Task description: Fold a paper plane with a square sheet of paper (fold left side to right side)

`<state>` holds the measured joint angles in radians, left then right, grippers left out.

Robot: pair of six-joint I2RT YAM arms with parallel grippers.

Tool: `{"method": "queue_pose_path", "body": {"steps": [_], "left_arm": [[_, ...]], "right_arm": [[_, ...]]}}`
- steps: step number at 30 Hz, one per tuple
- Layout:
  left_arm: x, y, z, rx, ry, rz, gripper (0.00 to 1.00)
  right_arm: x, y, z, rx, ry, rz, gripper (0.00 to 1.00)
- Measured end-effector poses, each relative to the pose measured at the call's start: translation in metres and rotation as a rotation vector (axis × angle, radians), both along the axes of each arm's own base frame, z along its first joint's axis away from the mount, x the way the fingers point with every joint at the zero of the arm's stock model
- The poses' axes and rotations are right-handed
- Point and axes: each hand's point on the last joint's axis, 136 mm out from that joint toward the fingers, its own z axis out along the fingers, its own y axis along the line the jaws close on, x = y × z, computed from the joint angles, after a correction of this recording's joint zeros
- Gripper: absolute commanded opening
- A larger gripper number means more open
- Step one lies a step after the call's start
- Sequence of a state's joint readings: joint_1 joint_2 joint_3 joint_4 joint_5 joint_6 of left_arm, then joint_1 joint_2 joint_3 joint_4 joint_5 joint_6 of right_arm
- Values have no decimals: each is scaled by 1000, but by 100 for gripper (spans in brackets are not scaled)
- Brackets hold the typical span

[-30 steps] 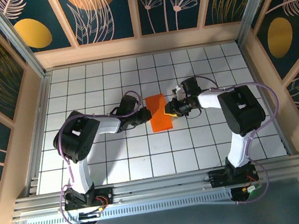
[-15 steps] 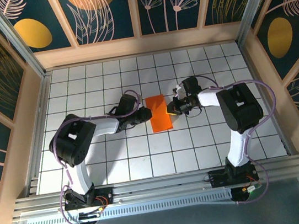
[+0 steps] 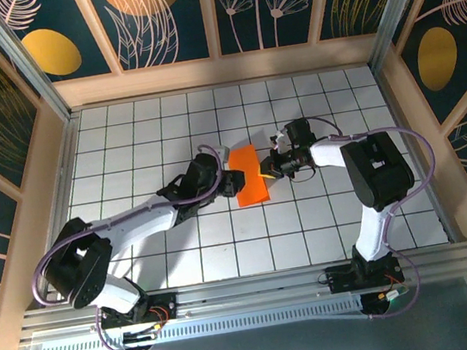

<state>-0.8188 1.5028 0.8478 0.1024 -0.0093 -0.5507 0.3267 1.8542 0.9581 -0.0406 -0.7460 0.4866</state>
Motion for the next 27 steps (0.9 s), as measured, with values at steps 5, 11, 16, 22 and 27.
{"method": "queue_pose_path", "body": {"steps": [5, 11, 16, 22, 27], "left_arm": [[-25, -5, 0, 99, -55, -31, 51], [-53, -19, -10, 212, -99, -104, 58], [-62, -49, -21, 288, -122, -166, 62], [-59, -78, -39, 369, -136, -188, 66], [-49, -81, -60, 458, -136, -167, 71]], "right_arm": [[-1, 0, 0, 7, 17, -9, 0], [-1, 0, 0, 7, 20, -12, 0], [0, -1, 0, 8, 23, -17, 0], [1, -2, 0, 8, 22, -19, 0], [1, -2, 1, 9, 22, -18, 0]]}}
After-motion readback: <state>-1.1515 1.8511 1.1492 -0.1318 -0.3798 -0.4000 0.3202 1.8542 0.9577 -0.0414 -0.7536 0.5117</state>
